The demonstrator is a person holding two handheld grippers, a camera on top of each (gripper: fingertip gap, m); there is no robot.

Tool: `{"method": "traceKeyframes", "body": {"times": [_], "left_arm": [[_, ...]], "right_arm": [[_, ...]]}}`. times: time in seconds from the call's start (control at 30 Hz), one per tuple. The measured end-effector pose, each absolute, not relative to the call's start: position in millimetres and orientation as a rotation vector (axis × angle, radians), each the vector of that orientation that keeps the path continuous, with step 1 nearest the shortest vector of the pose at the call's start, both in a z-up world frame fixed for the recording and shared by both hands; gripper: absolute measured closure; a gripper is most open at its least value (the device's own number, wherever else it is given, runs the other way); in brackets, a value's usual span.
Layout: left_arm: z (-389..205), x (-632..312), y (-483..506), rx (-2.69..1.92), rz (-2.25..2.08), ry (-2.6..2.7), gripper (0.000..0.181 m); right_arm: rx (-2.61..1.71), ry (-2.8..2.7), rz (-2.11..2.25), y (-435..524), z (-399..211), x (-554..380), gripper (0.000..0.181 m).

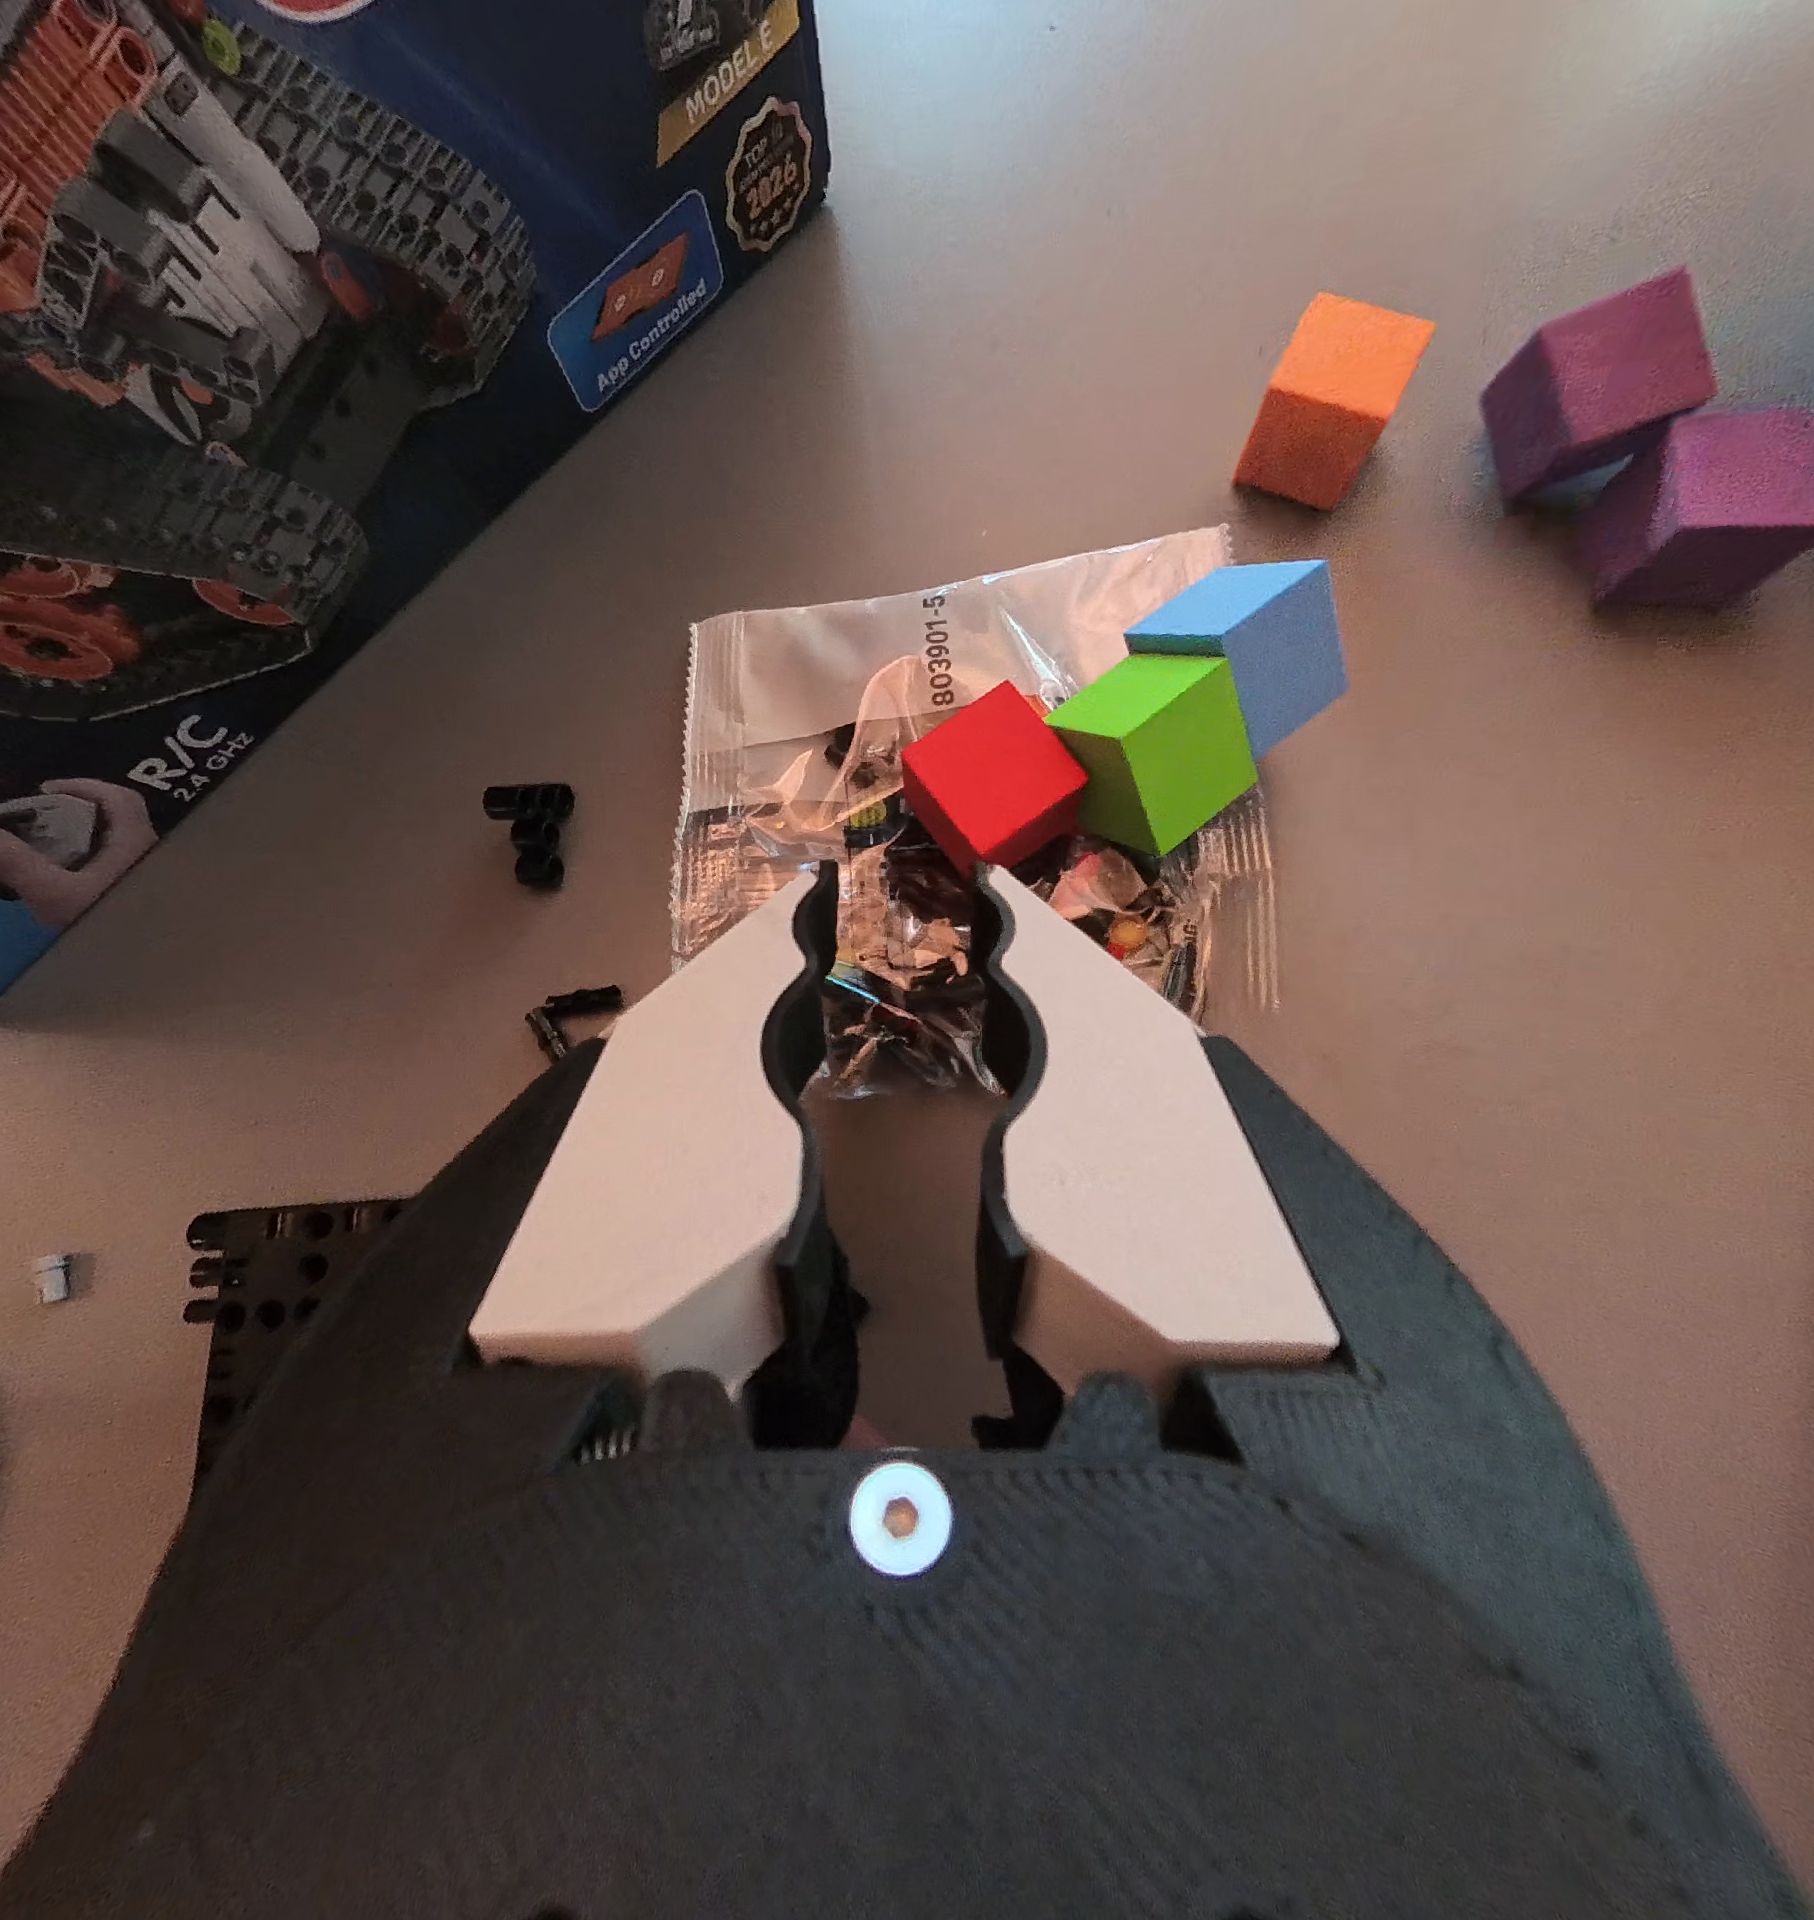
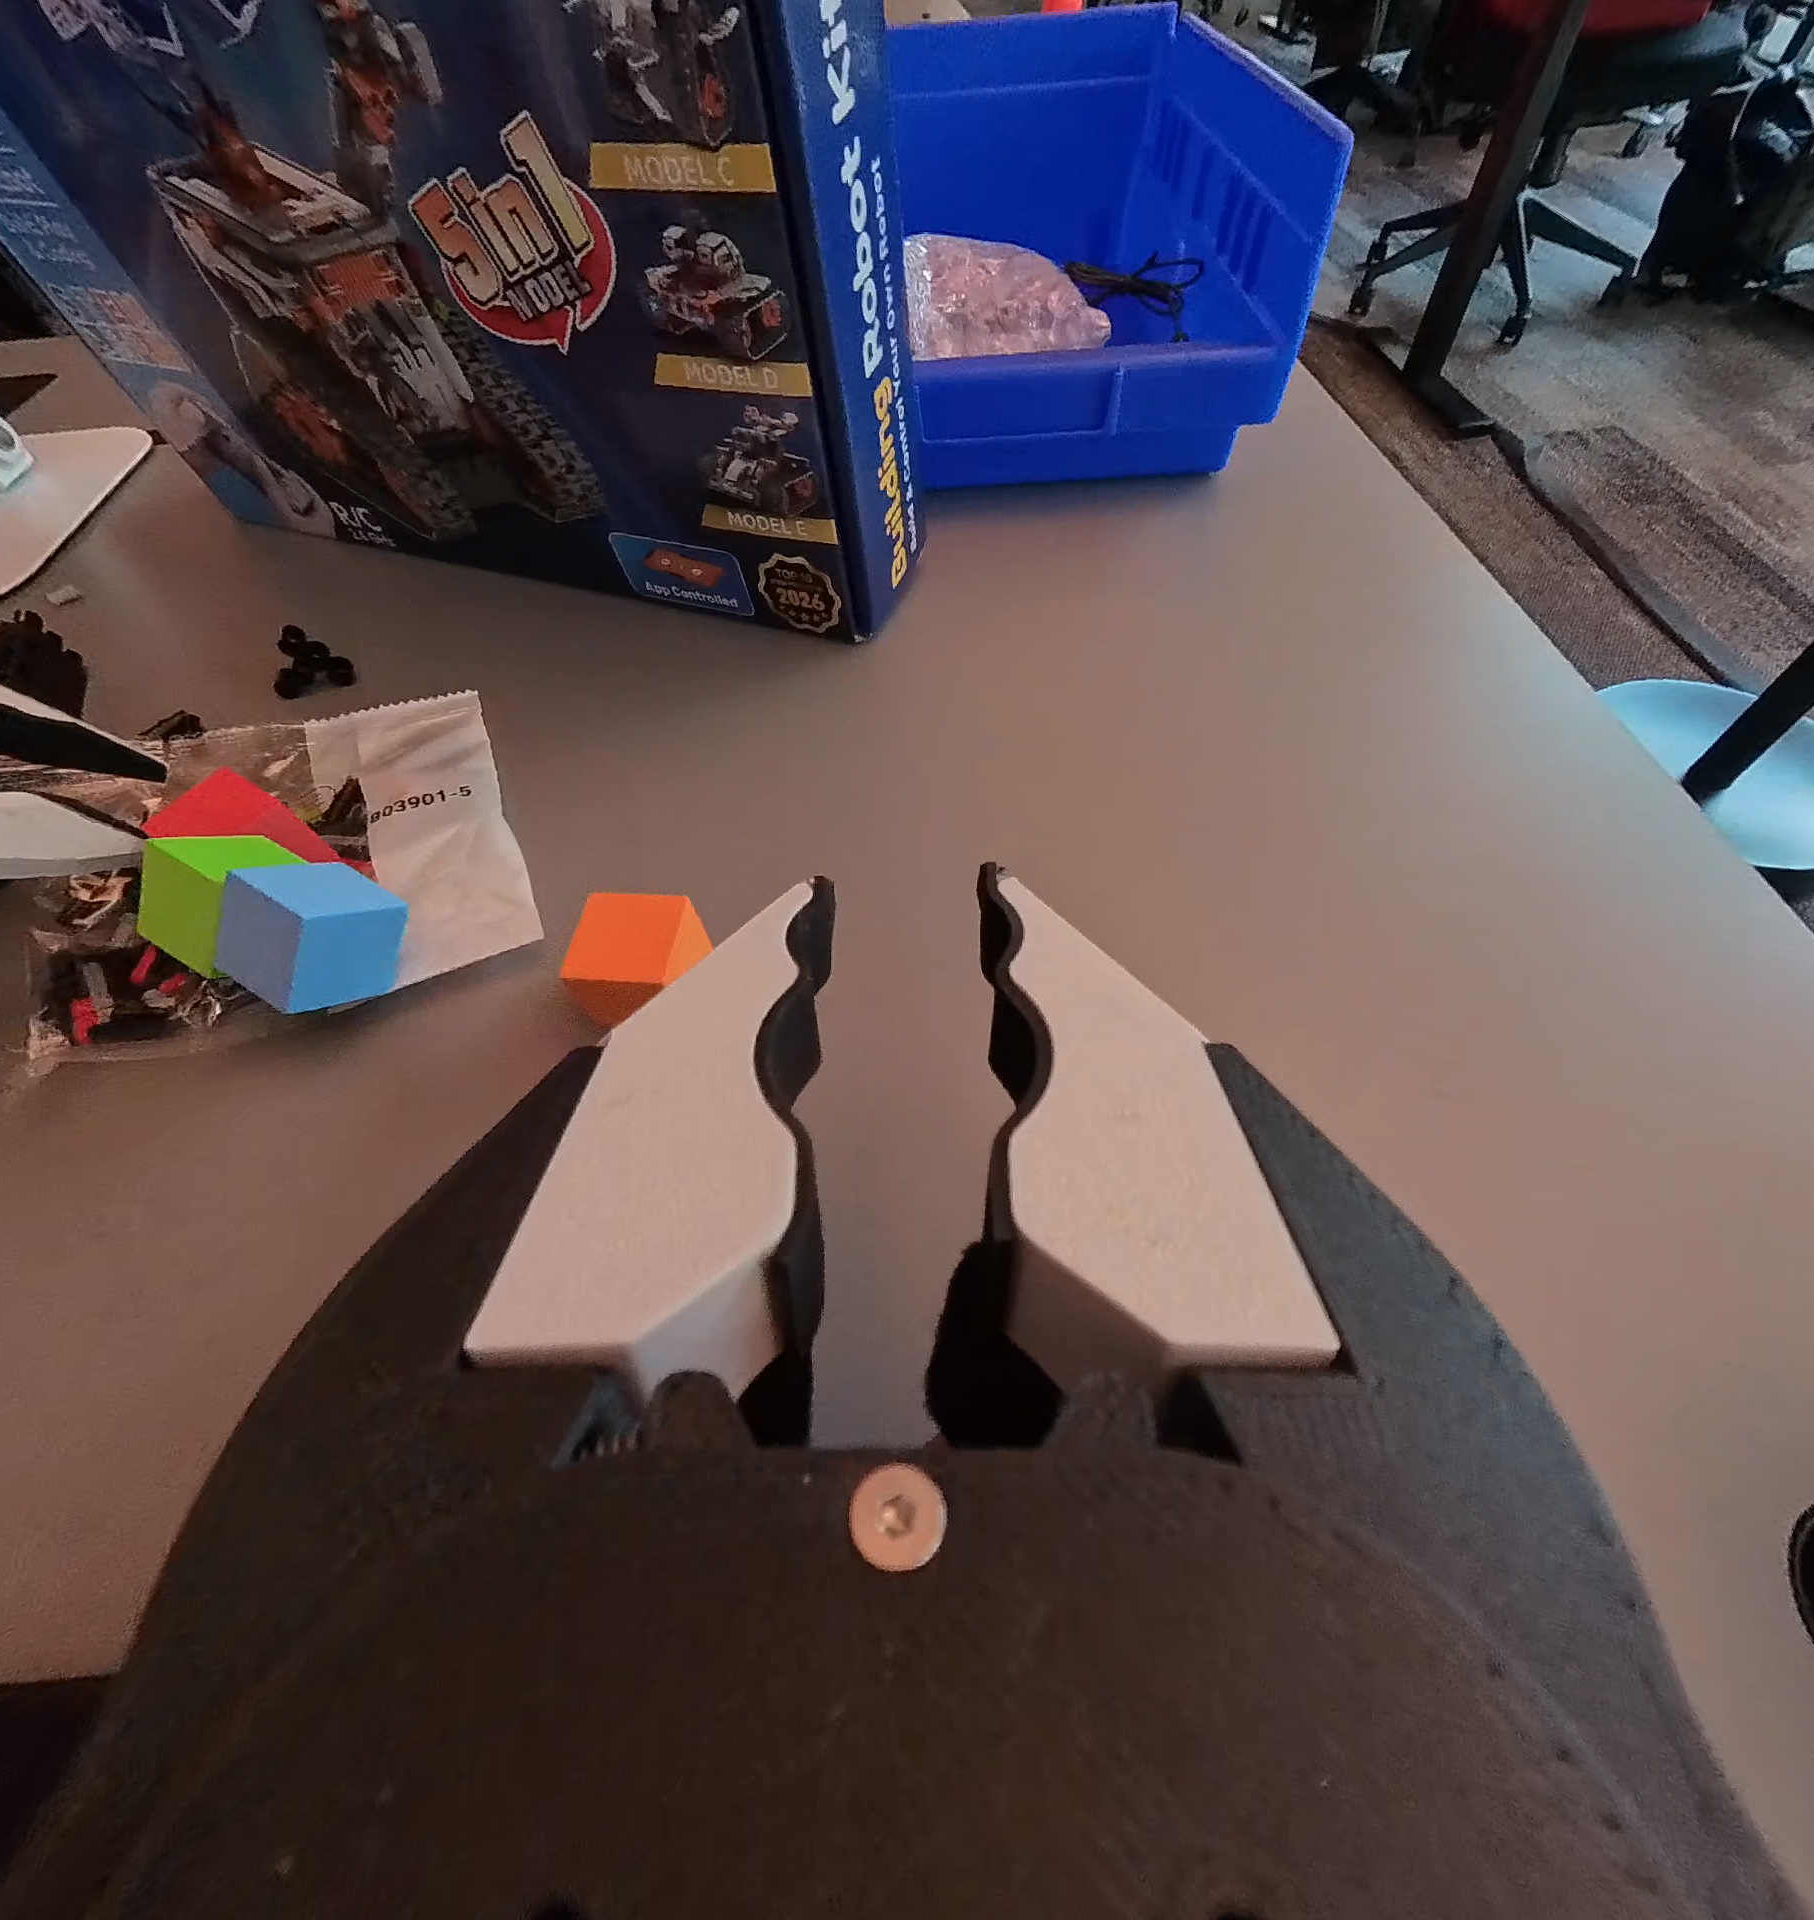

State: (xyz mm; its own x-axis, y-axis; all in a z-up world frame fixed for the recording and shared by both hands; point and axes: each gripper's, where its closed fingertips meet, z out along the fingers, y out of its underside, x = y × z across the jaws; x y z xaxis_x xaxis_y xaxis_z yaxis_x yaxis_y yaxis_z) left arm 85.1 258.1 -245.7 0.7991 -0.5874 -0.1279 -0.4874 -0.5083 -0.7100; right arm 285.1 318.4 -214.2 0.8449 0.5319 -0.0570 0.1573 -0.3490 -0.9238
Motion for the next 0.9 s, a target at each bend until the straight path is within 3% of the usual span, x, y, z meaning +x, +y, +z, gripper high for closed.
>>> {"method": "traceKeyframes", "body": {"times": [0.43, 0.73, 0.9], "left_arm": [[-206.4, 71.9, 262.6, -2.049, -0.149, 0.729, 0.156], [-132.1, 76.6, 245.3, -1.839, -0.024, 0.753, 0.159], [-150.1, 96.0, 221.8, -1.898, -0.017, 0.916, 0.155]], "right_arm": [[-1.789, -0.543, 0.641, 295.0, -193.5, 273.3, 0.143], [-1.722, -1.004, 0.349, 243.2, -208.2, 224.7, 0.142], [-1.801, -1.195, 0.349, 224.2, -227.3, 193.7, 0.132]]}}
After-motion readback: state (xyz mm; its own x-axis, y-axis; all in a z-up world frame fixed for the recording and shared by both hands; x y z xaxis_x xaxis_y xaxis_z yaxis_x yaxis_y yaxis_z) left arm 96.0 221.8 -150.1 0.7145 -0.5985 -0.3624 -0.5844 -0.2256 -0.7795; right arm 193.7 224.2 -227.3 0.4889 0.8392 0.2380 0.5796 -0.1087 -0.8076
